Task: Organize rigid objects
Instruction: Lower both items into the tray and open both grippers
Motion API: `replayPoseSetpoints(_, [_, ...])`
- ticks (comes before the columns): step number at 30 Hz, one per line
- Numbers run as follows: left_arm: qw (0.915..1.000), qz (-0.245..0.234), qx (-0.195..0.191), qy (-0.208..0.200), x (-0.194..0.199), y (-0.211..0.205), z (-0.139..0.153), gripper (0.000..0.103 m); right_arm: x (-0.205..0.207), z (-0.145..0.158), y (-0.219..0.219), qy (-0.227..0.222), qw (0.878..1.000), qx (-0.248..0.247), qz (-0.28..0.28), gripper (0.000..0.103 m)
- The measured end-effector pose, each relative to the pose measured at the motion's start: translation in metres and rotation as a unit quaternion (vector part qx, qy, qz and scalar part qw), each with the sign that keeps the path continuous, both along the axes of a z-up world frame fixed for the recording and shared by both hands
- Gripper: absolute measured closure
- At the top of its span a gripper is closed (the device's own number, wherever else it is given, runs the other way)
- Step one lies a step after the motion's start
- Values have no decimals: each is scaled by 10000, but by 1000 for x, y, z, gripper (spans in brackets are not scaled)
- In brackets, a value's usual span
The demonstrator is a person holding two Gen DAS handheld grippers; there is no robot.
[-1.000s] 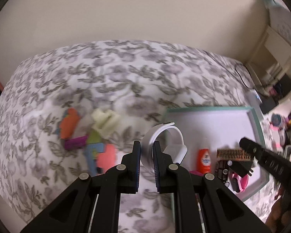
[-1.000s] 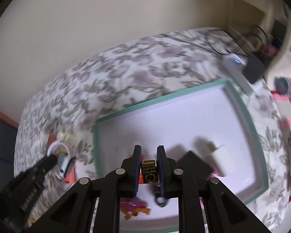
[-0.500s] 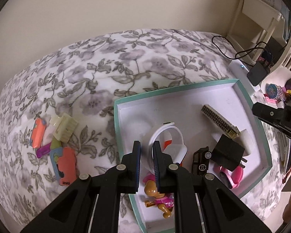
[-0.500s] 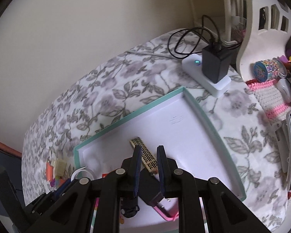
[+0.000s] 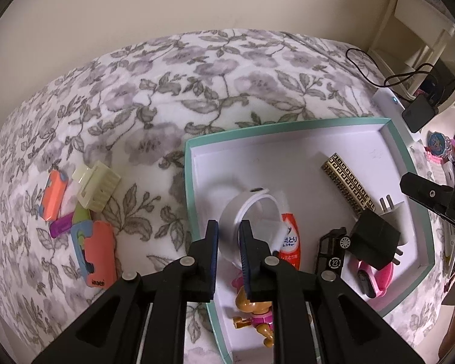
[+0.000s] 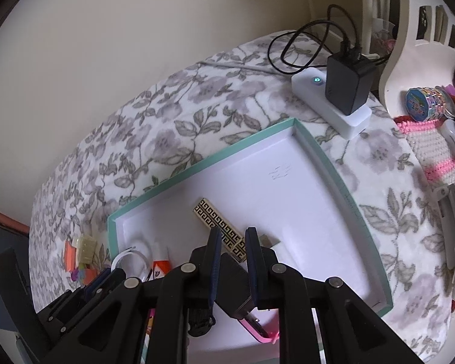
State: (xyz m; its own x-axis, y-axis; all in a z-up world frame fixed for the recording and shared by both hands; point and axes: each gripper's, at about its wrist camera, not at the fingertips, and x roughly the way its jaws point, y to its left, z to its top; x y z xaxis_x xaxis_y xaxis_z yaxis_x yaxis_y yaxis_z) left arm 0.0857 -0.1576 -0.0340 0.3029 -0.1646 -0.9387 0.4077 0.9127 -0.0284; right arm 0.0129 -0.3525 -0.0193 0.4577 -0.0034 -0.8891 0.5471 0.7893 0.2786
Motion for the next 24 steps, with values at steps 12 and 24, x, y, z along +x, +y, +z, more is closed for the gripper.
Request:
replayPoseSetpoints(12, [10000, -15, -82, -6, -1, 1, 10, 53, 2, 0, 5, 118, 9998, -131, 85, 86])
replayPoseSetpoints(24, [9960, 869, -210, 60, 22, 52, 13, 34, 12, 3, 34, 184, 9968, -600, 489, 84])
